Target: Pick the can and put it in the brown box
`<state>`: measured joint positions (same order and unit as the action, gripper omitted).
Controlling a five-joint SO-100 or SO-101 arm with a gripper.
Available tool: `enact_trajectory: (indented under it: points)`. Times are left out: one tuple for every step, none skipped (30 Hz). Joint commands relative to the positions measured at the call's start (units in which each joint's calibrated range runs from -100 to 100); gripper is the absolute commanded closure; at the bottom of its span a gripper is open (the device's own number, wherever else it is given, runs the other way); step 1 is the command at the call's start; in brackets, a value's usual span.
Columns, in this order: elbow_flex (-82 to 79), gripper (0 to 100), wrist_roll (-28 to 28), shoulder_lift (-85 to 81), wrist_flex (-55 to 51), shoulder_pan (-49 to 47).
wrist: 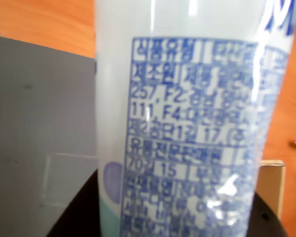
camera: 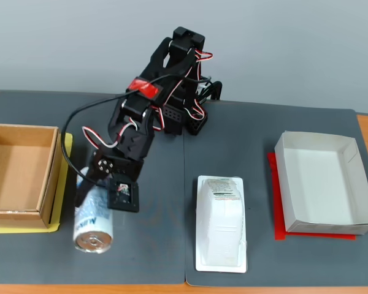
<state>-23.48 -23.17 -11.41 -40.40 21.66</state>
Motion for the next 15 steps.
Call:
enact_trajectory:
  points:
    - [5.74,95,-2.98,-3.54,-0.19,3.69]
    - [6.74,95,-3.66,-3.54,-0.19,4.83]
    - [7.55,95,-4.24,-3.54,-0.19,5.96]
    - [8.46,95,-4.76,-3.54,-0.19,7.18]
    - [9.18,95,-5.17,-3.54,-0.19,8.4]
    - [10.0,95,-5.59,-3.54,-0.19,9.54]
    - [10.72,95,-6.06,-3.54,-0.19,10.68]
    - [11.54,95,-6.53,-3.54,-0.19,11.98]
    - [12.26,95,-7.05,-3.54,-0.19,13.28]
    - [12.98,95,-7.67,-3.45,-0.19,14.41]
    - [13.44,95,-8.4,-3.45,-0.02,15.39]
    - [13.71,95,-9.13,-3.37,0.59,16.44]
    - [13.98,95,-9.86,-3.12,0.68,17.34]
    - [14.34,95,-10.54,-2.44,0.68,17.99]
    - [14.7,95,-11.11,-1.68,0.68,18.64]
